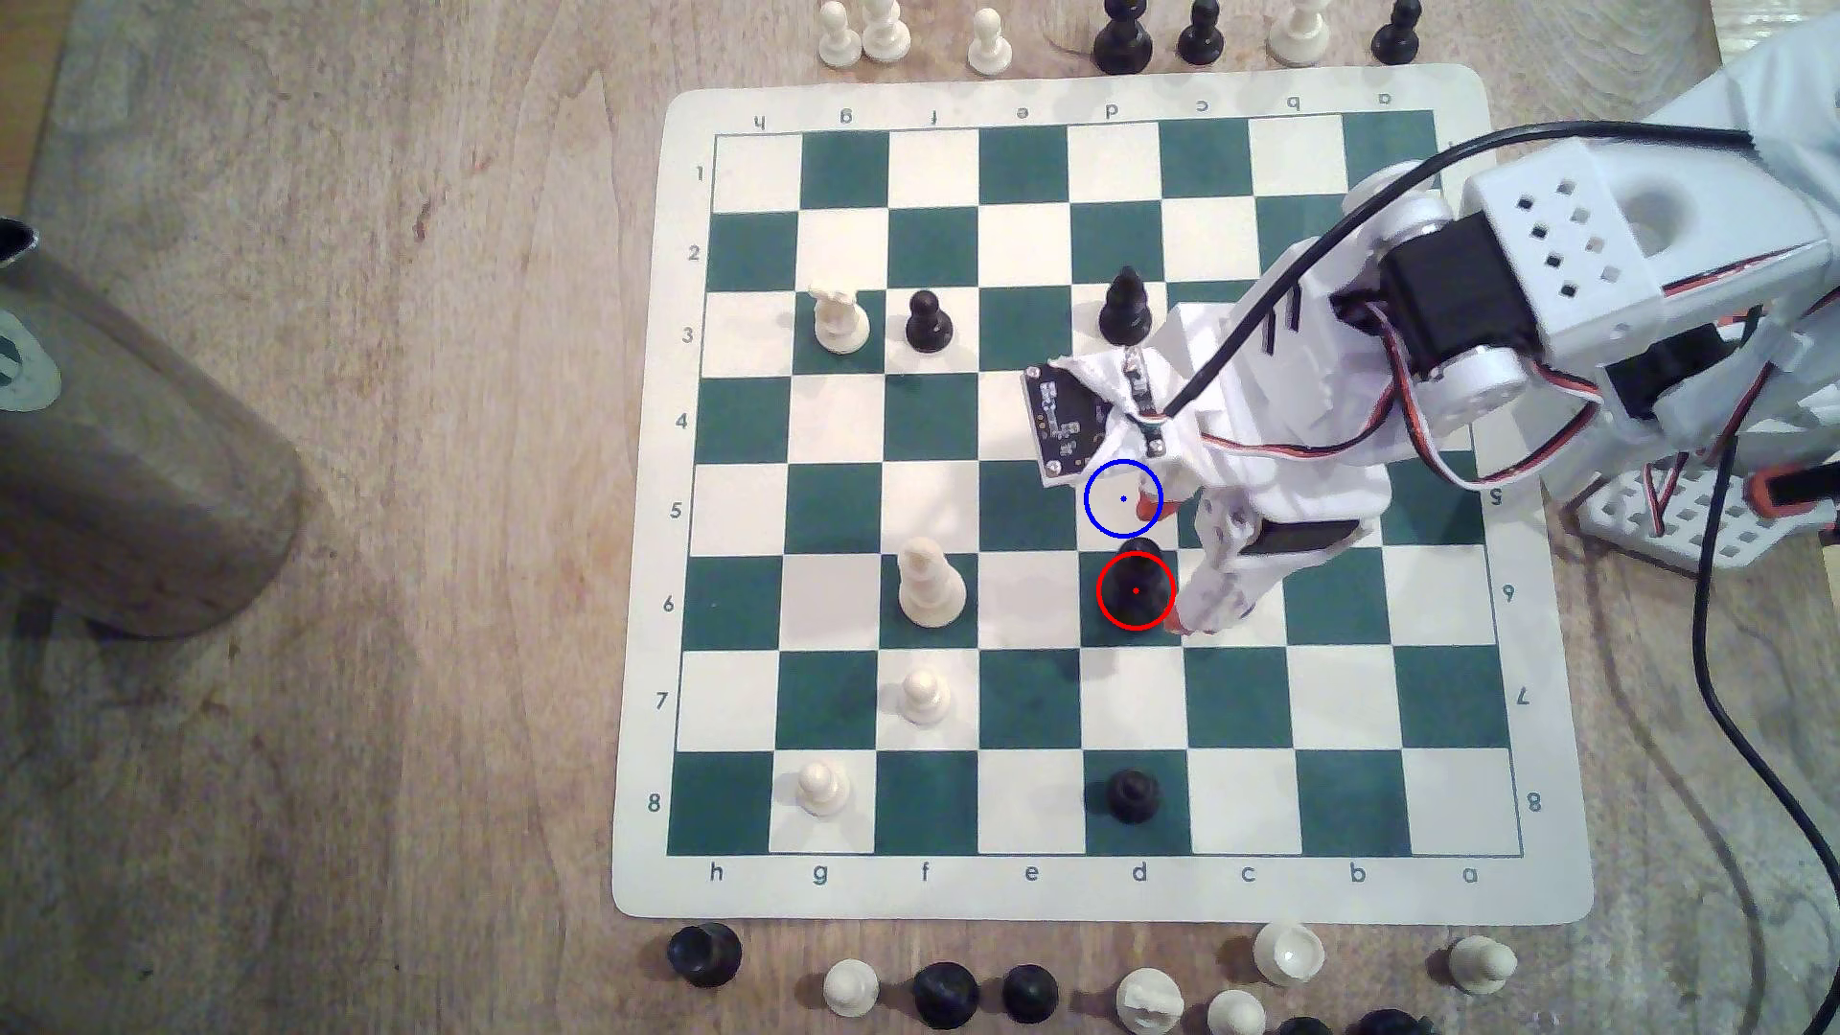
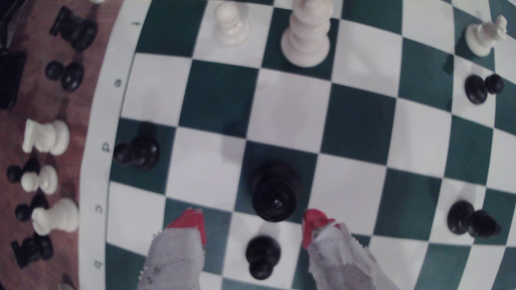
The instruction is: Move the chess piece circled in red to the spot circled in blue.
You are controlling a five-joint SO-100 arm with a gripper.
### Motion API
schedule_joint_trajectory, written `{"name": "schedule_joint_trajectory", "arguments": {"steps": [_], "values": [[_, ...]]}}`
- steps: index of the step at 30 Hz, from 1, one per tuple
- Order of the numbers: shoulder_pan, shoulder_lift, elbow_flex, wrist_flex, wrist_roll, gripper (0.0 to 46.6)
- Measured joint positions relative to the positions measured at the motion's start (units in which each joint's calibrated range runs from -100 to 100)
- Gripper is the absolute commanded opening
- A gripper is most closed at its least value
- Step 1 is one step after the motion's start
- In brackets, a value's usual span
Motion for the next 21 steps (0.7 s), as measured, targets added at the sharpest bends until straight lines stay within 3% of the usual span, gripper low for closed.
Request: {"name": "schedule_joint_trajectory", "arguments": {"steps": [12,21], "values": [[0.00,2.35,2.17,-5.10,-0.59,16.2],[0.00,2.93,2.17,-5.50,-0.59,13.1]]}}
